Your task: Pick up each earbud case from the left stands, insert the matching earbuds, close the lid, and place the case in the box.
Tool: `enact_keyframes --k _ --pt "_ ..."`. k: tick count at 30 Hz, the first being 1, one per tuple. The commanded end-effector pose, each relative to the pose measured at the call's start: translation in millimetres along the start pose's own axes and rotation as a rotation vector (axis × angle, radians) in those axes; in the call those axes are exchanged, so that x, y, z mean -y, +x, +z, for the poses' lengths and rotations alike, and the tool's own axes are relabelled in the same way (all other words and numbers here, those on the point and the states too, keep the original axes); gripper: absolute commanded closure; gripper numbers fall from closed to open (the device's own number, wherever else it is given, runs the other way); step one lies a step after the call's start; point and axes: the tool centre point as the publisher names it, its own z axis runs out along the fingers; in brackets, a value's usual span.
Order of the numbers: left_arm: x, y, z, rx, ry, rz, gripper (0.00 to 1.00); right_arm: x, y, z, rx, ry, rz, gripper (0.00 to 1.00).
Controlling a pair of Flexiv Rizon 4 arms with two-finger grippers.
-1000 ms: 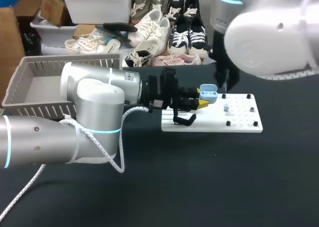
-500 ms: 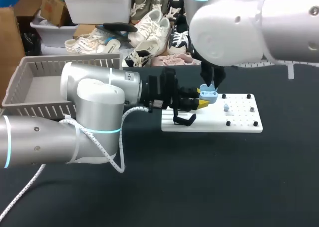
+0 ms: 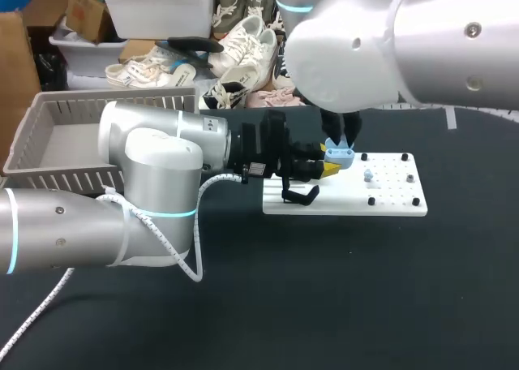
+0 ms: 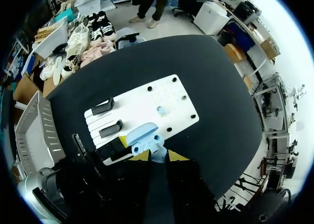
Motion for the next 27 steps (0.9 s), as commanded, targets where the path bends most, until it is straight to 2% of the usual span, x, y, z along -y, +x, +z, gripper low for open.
enact_keyframes --k 1,27 --pt "0.1 0.3 0 0.001 -0.002 0.0 1.0 2 0 2 0.001 -0.005 -0.005 1.0" --pt "0.1 0.3 0 0.001 -0.002 0.0 1.0 4 -2 16 -0.011 -0.018 -0.043 1.0"
